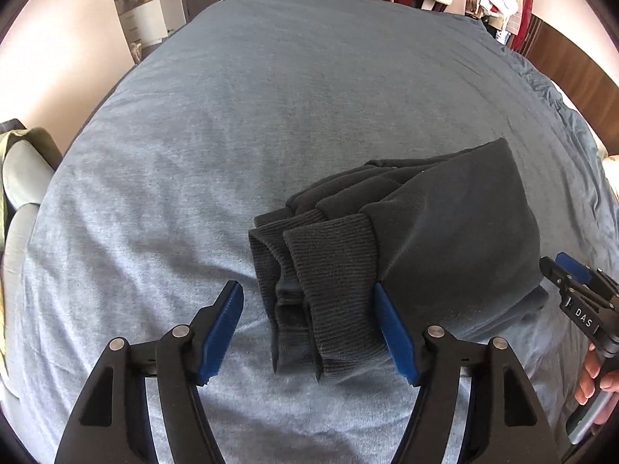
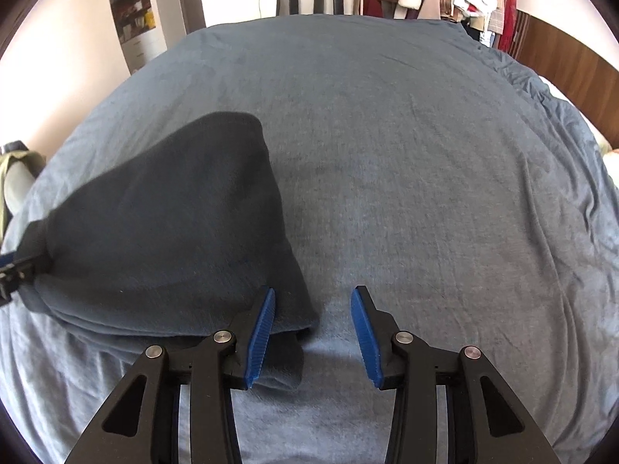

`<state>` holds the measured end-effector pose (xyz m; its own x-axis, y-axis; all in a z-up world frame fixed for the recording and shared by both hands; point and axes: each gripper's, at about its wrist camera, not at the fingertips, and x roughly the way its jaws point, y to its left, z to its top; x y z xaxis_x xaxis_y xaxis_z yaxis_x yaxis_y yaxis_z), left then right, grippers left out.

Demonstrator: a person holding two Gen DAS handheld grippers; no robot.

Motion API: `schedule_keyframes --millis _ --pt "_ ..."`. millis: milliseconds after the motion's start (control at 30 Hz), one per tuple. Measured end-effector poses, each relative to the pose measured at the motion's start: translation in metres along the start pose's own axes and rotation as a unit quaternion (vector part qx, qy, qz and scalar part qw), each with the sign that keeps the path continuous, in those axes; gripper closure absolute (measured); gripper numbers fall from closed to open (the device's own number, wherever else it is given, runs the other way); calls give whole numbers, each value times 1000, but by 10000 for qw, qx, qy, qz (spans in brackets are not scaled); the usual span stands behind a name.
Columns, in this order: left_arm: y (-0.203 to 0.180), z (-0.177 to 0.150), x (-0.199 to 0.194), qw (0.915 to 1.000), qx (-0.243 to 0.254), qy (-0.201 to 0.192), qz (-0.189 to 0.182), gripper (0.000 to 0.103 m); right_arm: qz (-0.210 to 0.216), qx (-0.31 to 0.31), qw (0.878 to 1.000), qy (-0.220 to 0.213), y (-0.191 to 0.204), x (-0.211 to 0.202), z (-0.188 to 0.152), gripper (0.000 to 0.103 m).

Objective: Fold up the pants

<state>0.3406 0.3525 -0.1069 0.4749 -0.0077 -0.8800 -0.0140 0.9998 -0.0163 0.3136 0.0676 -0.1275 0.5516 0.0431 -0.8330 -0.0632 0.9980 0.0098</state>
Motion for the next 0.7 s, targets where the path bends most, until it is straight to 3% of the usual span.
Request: schedule_keyframes --millis 133,267,400,467,533,600,700 --pt "-4 -4 -15 9992 134 -227 308 34 -246 -71 9997 62 -2 -5 -4 54" --pt "-12 -6 -32 9970 264 -468 556 33 -456 -171 9988 -99 -7 -18 -5 54" --pt "-18 -8 -55 9969 -2 -693 374 33 -247 -213 9984 -456 -10 -46 -1 52" --pt "-24 -11 -72 9957 -166 -844 354 33 -67 -134 9978 -646 -13 -62 2 43" --pt "-34 -17 -90 9940 -275 -1034 246 32 71 -53 9964 -841 -18 -75 5 43" --pt "-50 -22 -108 9919 -271 -1209 271 28 259 -3 9947 -1000 -25 -89 5 42" --pt "-76 -31 -133 9878 -198 -1514 314 21 448 -37 9918 -1198 -33 -109 0 32"
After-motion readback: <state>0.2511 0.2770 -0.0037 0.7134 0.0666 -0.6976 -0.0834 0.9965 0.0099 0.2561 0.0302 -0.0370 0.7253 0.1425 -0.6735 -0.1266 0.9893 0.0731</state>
